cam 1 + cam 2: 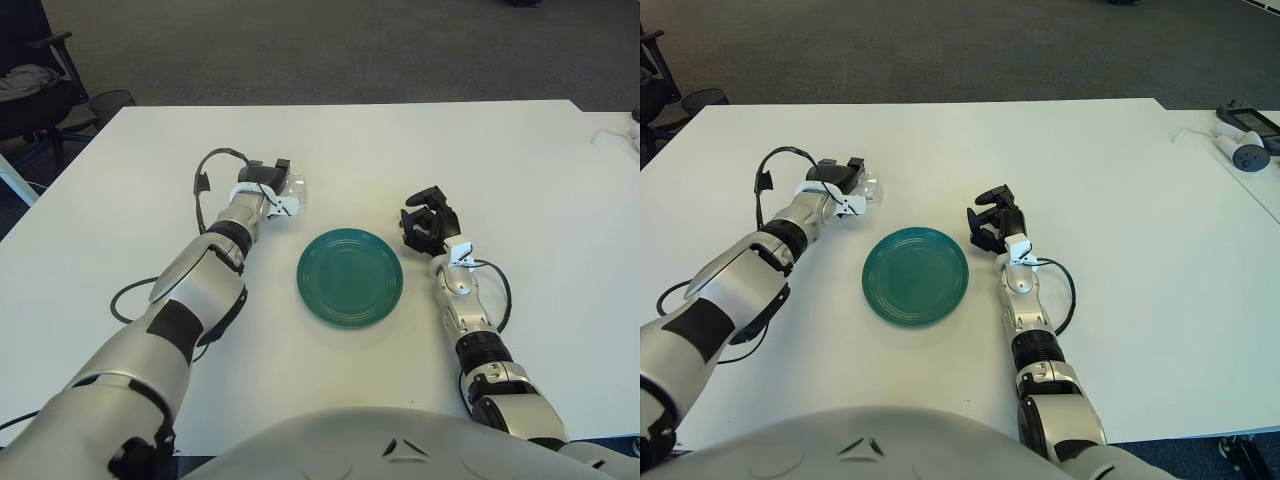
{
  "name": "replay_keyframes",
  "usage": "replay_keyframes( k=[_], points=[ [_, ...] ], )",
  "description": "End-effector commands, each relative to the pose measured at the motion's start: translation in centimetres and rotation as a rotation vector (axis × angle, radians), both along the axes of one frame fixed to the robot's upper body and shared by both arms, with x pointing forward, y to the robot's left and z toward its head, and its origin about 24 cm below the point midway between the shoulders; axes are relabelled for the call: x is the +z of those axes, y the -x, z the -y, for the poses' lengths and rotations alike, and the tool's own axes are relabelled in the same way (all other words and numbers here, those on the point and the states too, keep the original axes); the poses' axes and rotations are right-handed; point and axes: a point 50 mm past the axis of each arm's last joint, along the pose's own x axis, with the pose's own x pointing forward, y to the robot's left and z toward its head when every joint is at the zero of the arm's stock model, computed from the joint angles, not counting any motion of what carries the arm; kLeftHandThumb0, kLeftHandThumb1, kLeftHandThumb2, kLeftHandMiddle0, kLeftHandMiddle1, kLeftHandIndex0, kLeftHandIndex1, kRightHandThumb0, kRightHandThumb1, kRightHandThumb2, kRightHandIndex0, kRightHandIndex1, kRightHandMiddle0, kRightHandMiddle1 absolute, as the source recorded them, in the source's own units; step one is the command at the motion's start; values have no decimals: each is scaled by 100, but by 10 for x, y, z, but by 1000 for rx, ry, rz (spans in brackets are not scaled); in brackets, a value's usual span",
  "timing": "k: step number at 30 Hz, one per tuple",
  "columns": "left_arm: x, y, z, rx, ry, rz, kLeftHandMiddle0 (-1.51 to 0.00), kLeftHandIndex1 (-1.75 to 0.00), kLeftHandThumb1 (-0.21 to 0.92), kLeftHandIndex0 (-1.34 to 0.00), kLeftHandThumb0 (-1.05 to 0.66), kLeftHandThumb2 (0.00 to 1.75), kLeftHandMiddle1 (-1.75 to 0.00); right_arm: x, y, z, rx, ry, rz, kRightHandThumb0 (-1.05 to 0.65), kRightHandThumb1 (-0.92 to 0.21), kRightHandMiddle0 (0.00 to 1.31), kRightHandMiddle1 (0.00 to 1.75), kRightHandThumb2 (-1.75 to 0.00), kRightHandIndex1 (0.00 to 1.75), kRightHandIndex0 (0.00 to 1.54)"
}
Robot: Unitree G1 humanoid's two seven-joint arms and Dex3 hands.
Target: Put the bottle into the plate.
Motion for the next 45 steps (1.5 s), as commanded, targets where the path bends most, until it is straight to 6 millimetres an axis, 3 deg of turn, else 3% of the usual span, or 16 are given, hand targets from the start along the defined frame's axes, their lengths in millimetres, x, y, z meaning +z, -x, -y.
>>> replay_keyframes(
  k=[1, 3, 7, 12, 26, 35, 36, 37, 39, 42, 45],
  points=[
    [-41, 28, -5, -11, -10, -152, -63, -174, 32, -59, -42, 130, -57, -62, 47, 8, -42, -4, -345, -1, -60, 30, 168, -88, 150, 52],
    [-41, 28, -5, -13, -5, -148, -67, -174, 31, -60, -45, 131, -48, -62, 47, 8, -41, -1, -345, -1, -60, 30, 168, -88, 150, 52],
    [-41, 28, -5, -14, 4, -140, -74, -175, 31, -61, -46, 132, -46, -62, 48, 8, -41, 2, -345, -1, -60, 29, 168, -88, 151, 52],
    [-42, 29, -6, -16, 4, -135, -75, -175, 29, -63, -47, 135, -62, -63, 47, 8, -43, -1, -348, -1, -59, 30, 168, -88, 151, 52],
    [-42, 30, -8, -18, 5, -123, -73, -175, 29, -62, -47, 134, -66, -66, 46, 8, -53, -11, -363, -1, -59, 31, 169, -88, 149, 52],
    [-18, 12, -12, 31, 83, -77, -70, -175, 32, -60, -46, 131, -62, -66, 47, 6, -53, -12, -359, -1, -60, 30, 169, -86, 149, 52],
    [-13, 9, -12, 39, 100, -64, -63, -175, 32, -56, -30, 130, -102, -66, 47, 6, -53, -12, -360, -1, -61, 30, 169, -86, 149, 52],
    [-5, 3, -12, 50, 127, -40, -60, -175, 33, -55, -24, 130, -116, -67, 47, 7, -52, -12, -362, -1, -61, 30, 169, -86, 149, 52],
    [9, -5, -13, 70, 179, 1, -77, -175, 24, -59, -10, 130, -118, -67, 47, 7, -49, -13, -364, -1, -61, 30, 169, -86, 149, 51],
    [37, -19, -10, 107, 336, 70, -77, -175, 19, -55, -3, 140, -145, -68, 48, 8, -47, -15, -367, -1, -61, 31, 168, -86, 148, 52],
    [60, -28, -7, 136, 569, 125, -76, -175, 17, -53, -1, 144, -157, -69, 48, 8, -55, -18, -368, -1, -61, 31, 168, -86, 148, 52]
  ],
)
